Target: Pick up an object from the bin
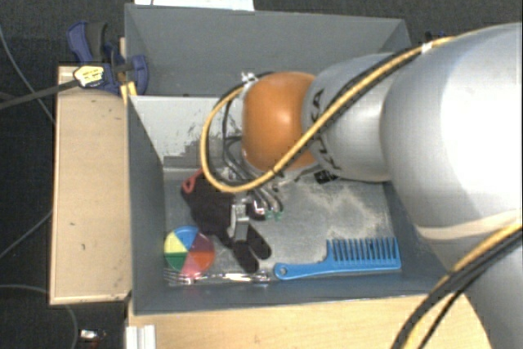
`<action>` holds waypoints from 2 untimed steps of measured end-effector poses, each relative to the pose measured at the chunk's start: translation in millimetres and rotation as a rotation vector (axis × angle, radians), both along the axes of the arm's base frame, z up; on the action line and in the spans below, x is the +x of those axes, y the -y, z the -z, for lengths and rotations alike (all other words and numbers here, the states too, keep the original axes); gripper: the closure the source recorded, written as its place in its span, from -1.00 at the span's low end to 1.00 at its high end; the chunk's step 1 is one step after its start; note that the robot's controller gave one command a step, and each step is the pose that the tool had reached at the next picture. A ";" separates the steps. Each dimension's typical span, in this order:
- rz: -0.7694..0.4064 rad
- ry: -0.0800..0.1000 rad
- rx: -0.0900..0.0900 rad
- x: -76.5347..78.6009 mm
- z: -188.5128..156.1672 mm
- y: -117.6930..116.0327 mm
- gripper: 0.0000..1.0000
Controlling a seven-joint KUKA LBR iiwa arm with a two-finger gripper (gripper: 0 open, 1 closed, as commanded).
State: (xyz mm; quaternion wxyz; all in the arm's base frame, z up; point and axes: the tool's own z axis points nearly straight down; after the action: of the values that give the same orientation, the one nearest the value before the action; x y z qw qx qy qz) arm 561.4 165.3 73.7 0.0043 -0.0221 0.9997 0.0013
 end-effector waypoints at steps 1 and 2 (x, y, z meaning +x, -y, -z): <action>0.114 0.006 -0.001 5.4 2.6 24.4 1.00; 0.115 0.006 0.000 5.4 2.6 24.4 1.00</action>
Offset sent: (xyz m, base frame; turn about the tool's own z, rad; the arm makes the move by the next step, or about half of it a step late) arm 0.0000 0.0000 0.0000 0.0000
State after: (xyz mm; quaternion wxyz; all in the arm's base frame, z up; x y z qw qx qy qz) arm 566.8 140.9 71.1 0.0075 0.0354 0.9993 0.0008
